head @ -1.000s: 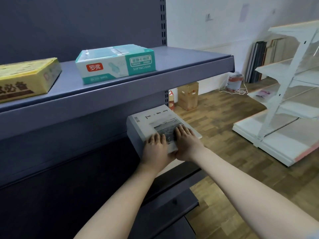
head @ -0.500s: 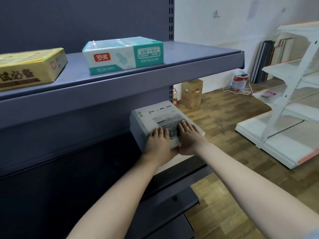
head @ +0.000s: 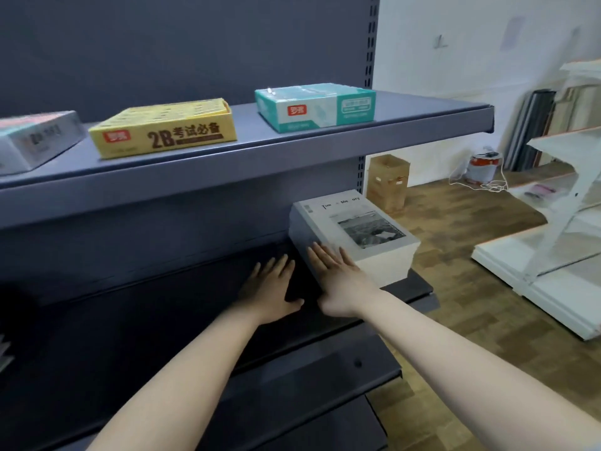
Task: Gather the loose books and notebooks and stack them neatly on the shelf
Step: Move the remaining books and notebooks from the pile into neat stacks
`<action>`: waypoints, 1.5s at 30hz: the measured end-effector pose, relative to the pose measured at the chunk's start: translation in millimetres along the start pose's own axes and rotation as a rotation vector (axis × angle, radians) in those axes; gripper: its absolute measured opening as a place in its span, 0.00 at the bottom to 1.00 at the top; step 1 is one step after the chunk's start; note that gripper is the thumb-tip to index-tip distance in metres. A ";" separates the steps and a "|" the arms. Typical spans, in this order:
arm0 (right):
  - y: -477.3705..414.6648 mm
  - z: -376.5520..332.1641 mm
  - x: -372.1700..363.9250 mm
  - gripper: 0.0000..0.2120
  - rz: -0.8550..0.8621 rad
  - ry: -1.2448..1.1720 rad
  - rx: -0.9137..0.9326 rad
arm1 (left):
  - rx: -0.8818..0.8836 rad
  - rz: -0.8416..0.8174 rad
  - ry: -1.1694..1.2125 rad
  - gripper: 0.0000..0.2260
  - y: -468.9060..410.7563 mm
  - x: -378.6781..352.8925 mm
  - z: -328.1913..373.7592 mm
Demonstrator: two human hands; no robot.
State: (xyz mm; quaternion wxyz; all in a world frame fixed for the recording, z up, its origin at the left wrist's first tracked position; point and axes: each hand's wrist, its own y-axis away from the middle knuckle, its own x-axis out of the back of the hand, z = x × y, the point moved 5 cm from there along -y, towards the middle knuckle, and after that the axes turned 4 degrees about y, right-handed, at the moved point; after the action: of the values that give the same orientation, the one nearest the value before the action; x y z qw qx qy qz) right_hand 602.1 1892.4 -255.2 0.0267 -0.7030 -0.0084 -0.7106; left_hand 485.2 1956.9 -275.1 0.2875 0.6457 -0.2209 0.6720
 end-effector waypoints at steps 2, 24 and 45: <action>-3.6 -26.3 -0.2 0.44 -0.016 -0.012 0.031 | 0.027 -0.004 -0.009 0.37 24.2 2.0 -21.8; -56.2 -437.3 22.2 0.32 0.026 -0.086 0.586 | 0.575 0.253 -0.049 0.35 381.9 39.3 -312.7; -112.0 -556.5 29.4 0.22 0.314 -0.013 0.534 | 0.566 0.470 -0.045 0.27 440.3 28.7 -380.3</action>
State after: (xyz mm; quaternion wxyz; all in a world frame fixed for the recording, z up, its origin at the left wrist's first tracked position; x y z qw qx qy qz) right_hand 40.4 1976.0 -229.3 0.3201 -0.6682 -0.0862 -0.6661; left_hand -92.3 1889.3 -239.8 -0.0700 0.6460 -0.1748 0.7397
